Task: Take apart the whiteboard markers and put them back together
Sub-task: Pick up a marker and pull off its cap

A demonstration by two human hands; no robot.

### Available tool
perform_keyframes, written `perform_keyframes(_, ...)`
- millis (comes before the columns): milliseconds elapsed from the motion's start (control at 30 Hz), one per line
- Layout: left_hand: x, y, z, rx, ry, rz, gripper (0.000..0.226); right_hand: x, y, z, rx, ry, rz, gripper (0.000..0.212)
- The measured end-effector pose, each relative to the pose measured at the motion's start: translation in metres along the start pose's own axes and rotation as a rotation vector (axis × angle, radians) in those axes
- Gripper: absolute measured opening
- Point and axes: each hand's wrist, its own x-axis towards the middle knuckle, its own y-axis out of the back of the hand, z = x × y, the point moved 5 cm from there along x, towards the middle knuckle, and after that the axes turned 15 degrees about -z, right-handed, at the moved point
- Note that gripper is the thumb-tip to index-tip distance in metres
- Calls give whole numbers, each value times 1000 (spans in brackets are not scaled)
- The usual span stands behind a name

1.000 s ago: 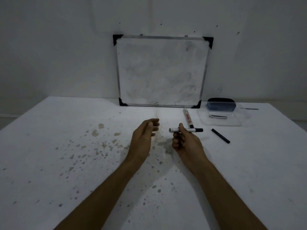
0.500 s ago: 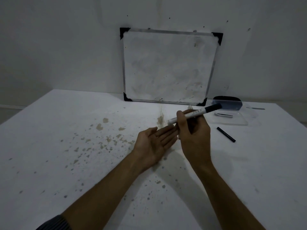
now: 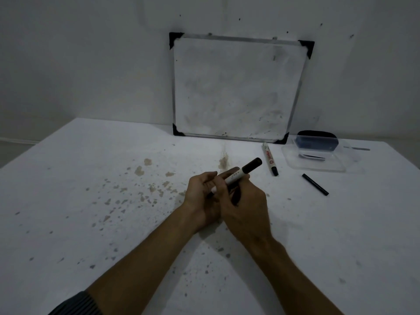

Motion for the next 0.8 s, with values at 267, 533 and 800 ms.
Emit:
perform_keyframes(267, -3, -7, 3, 196, 3, 137, 48, 9, 15, 22, 225, -161, 9, 21)
perform_keyframes(533, -9, -14, 20, 1163, -89, 342, 37, 15, 32, 57, 544, -424, 79, 24)
perform_keyframes(800, -15, -10, 33, 1238, -90, 216, 17, 17, 44, 73, 668, -552, 71, 48)
